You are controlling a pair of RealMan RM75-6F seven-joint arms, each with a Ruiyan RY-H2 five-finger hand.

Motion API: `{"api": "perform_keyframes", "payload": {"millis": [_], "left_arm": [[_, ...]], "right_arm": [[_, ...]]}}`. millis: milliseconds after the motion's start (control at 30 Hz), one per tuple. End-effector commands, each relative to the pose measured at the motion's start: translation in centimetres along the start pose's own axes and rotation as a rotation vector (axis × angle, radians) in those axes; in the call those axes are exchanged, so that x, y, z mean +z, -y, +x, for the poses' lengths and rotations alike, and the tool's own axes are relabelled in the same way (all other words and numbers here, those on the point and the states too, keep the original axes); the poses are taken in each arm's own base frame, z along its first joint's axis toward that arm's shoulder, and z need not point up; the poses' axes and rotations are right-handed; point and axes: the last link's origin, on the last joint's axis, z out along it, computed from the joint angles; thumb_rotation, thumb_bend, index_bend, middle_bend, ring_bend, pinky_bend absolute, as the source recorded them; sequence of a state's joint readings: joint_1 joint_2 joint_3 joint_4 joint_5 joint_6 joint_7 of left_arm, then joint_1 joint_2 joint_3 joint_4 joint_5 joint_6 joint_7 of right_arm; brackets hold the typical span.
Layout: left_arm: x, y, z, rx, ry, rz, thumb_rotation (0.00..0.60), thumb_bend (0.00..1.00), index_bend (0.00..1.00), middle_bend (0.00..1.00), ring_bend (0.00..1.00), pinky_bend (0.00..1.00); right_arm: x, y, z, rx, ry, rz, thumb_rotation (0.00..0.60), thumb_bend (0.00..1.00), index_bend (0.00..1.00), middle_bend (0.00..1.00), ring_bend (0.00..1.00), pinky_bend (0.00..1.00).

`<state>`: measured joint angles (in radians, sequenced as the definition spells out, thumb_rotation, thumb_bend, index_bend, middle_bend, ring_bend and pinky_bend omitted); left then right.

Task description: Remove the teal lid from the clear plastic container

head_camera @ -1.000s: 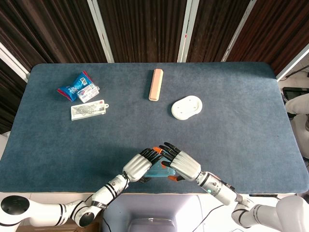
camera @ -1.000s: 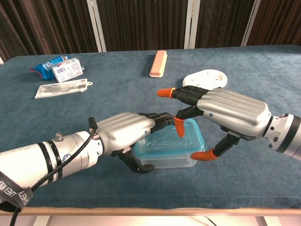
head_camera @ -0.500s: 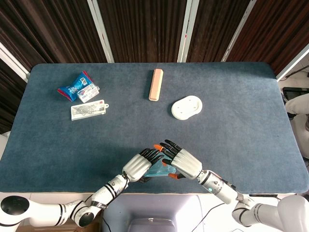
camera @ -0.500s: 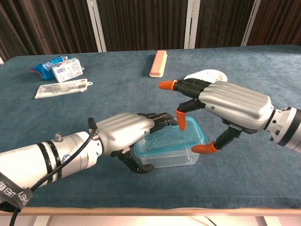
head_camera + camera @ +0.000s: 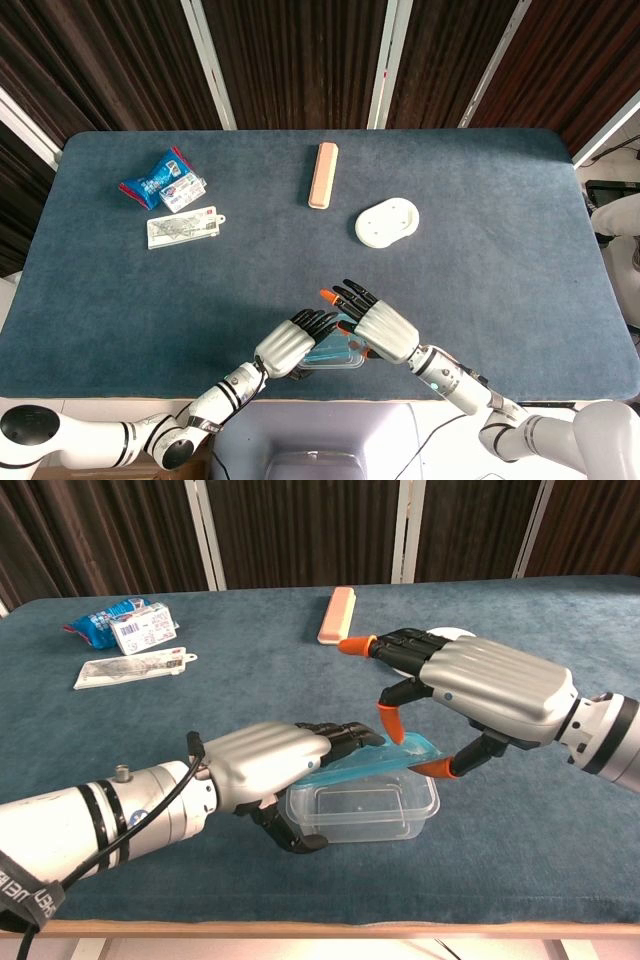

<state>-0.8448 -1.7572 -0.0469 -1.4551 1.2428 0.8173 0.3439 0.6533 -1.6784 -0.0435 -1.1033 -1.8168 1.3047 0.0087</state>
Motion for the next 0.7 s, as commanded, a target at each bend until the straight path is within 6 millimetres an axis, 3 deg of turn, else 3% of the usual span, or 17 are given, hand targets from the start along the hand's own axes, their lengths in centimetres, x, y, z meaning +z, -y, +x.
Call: {"api": "perform_keyframes", "payload": {"millis": [33, 400, 533, 633, 700], "left_arm": [[-0.03, 0.03, 0.03, 0.000, -0.001, 0.000, 0.600, 0.27, 0.00, 0.00, 0.35, 0.29], [-0.15, -0.06, 0.15, -0.013, -0.018, -0.001, 0.600, 0.28, 0.00, 0.00, 0.31, 0.25], [-0.19, -0.12, 0.22, -0.021, -0.038, -0.006, 0.600, 0.27, 0.00, 0.00, 0.19, 0.23], [-0.24, -0.13, 0.27, -0.033, -0.051, -0.010, 0.600, 0.27, 0.00, 0.00, 0.03, 0.21], [-0.25, -0.16, 0.34, -0.039, -0.061, -0.014, 0.600, 0.27, 0.00, 0.00, 0.00, 0.20]], "right_arm": [[0.00, 0.09, -0.11, 0.004, 0.004, 0.001, 0.600, 0.51, 0.69, 0.08, 0.00, 0.00], [0.01, 0.43, -0.36, 0.019, -0.007, 0.000, 0.600, 0.61, 0.75, 0.11, 0.00, 0.00], [-0.15, 0.45, -0.40, 0.019, -0.007, 0.001, 0.600, 0.65, 0.77, 0.12, 0.00, 0.00], [-0.22, 0.40, -0.38, 0.020, -0.010, -0.001, 0.600, 0.67, 0.78, 0.12, 0.00, 0.00], [-0.25, 0.37, -0.34, 0.022, -0.013, -0.001, 0.600, 0.68, 0.79, 0.12, 0.00, 0.00]]}}
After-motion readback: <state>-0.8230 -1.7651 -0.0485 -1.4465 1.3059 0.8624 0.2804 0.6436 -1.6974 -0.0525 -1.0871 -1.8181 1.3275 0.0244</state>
